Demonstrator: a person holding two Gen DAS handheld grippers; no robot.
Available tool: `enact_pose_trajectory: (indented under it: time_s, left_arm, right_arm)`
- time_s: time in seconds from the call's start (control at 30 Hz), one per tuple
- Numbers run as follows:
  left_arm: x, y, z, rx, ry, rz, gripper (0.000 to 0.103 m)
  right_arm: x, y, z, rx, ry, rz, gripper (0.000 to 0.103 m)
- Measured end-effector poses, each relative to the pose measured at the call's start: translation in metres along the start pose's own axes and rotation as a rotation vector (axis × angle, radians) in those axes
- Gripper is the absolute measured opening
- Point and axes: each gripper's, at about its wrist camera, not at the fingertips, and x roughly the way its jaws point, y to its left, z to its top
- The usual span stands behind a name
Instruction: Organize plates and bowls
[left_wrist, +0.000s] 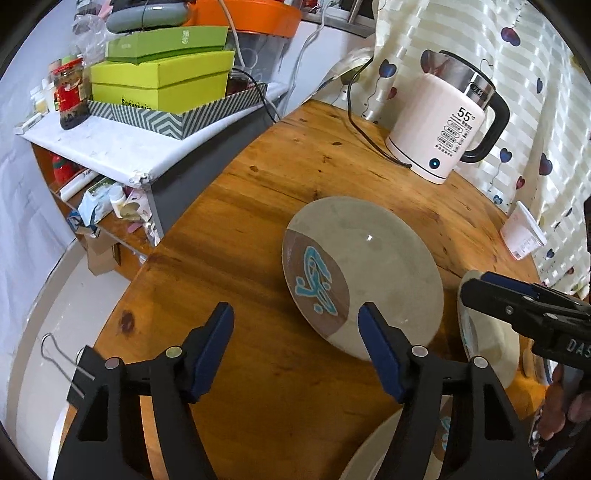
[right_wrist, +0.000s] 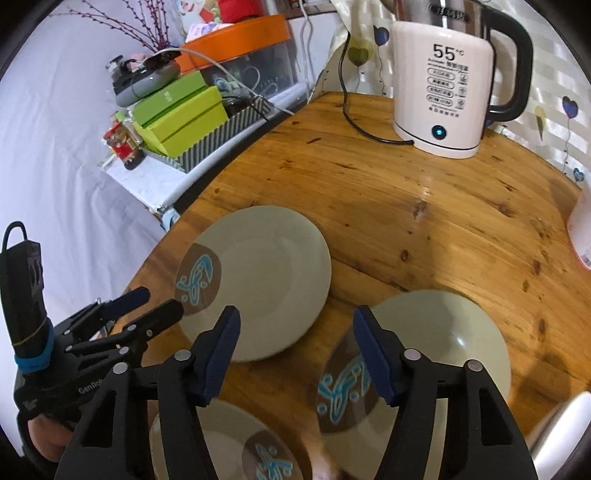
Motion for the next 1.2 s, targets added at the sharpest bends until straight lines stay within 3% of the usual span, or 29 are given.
enact_pose_trajectory:
  time_s: [0.2, 0.3, 0.4, 0.57, 0.8, 1.2]
  left_arm:
    - [0.01, 0.001, 0.006, -0.012, 0.007, -0.004, 0.066]
    - [0.014, 0.003, 0.007, -0.022, 0.008, -0.001, 0.065]
    - [0.019, 0.005, 0.009, -0.024, 0.018, -0.002, 0.051]
    - [0.022, 0.003, 0.011, -0.013, 0.014, -0.004, 0.048]
    - [0.025, -0.001, 0.013, 0.004, 0.017, -0.03, 0.037]
    - [0.023, 0.002, 0.012, -0.003, 0.002, -0.022, 0.037]
  right_arm:
    - [0.022, -0.008, 0.013, 0.028, 0.018, -0.002, 0.06]
    - [0.031, -0.012, 0.017, 0.038, 0.03, 0.002, 0.054]
    - [0.038, -0.016, 0.019, 0.043, 0.041, 0.0, 0.05]
    - [0.048, -0.024, 0.018, 0.07, 0.062, 0.008, 0.043]
    - [0.054, -0.025, 0.02, 0.072, 0.07, 0.042, 0.023]
    - [0.055, -0.023, 0.021, 0.069, 0.067, 0.04, 0.023]
